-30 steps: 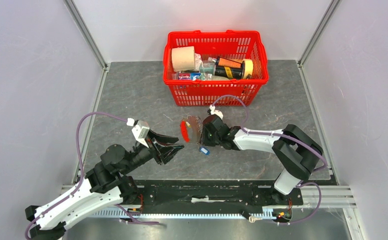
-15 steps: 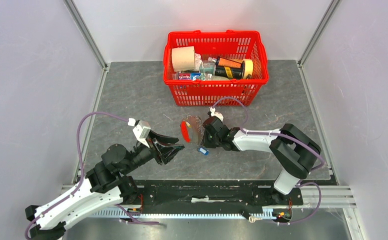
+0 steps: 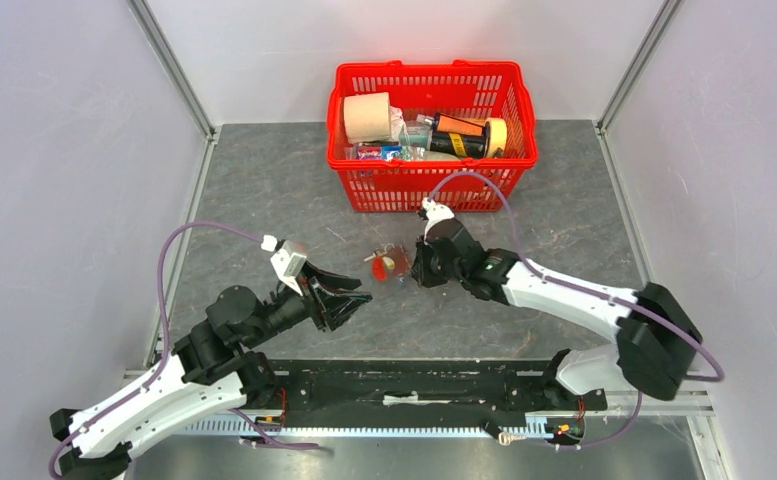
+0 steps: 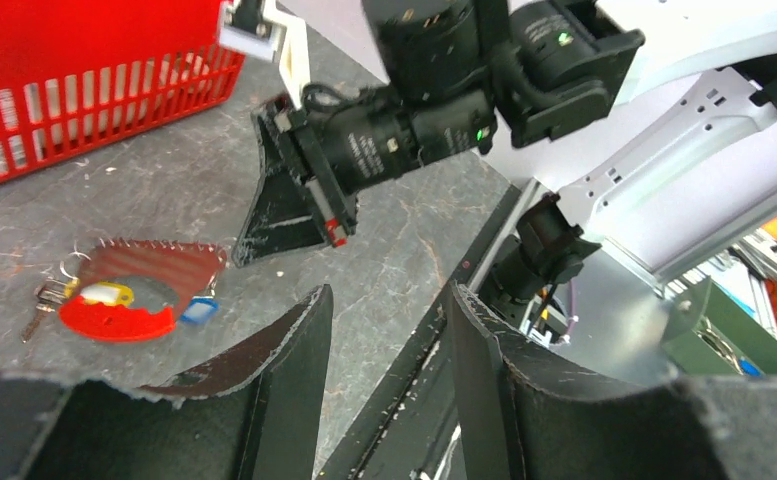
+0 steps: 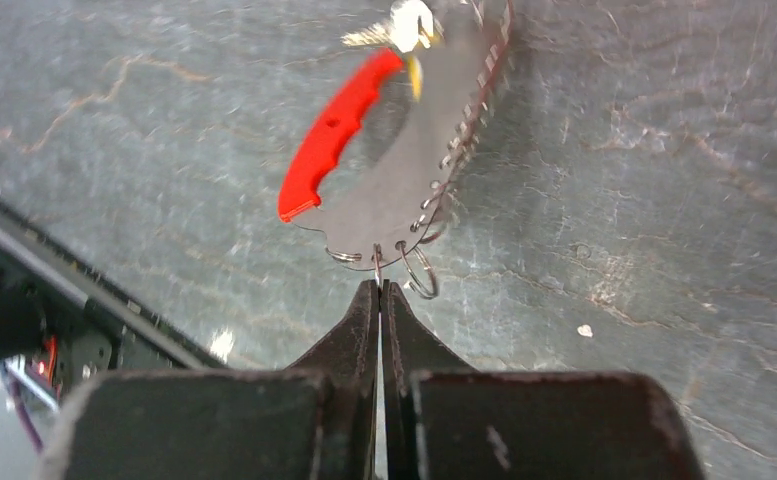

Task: Put the keys on the keyring

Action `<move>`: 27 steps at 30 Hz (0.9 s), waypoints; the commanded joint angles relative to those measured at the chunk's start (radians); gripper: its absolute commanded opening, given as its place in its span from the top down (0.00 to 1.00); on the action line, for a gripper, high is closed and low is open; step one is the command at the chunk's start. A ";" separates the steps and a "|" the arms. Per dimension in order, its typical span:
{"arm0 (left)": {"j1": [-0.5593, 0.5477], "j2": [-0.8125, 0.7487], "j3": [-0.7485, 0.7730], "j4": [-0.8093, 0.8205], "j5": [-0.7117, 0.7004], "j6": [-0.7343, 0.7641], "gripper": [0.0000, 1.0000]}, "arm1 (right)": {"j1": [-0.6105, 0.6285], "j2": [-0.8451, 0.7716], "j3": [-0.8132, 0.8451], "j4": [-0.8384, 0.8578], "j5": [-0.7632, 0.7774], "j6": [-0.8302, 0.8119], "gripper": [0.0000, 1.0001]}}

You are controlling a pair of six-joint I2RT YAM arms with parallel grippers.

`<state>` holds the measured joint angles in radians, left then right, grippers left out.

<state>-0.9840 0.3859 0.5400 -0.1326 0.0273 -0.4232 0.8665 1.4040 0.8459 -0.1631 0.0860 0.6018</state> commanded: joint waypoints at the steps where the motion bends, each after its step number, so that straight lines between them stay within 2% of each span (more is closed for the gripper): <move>1: 0.002 0.015 0.056 0.037 0.086 -0.049 0.47 | -0.001 -0.140 0.094 -0.138 -0.135 -0.230 1.00; 7: 0.002 0.059 0.113 0.047 0.219 -0.077 0.48 | 0.002 -0.225 0.293 -0.434 -0.383 -0.409 1.00; 13: 0.002 0.067 0.138 0.094 0.344 -0.087 0.48 | 0.019 -0.236 0.458 -0.681 -0.629 -0.521 1.00; 17: 0.002 0.076 0.148 0.117 0.376 -0.111 0.48 | 0.048 -0.236 0.531 -0.791 -0.673 -0.585 1.00; 27: 0.002 0.152 0.152 0.205 0.425 -0.143 0.47 | 0.084 -0.164 0.695 -0.898 -0.764 -0.657 1.00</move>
<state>-0.9836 0.4984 0.6514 -0.0002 0.3996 -0.5259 0.9413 1.2118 1.4460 -1.0130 -0.6010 -0.0059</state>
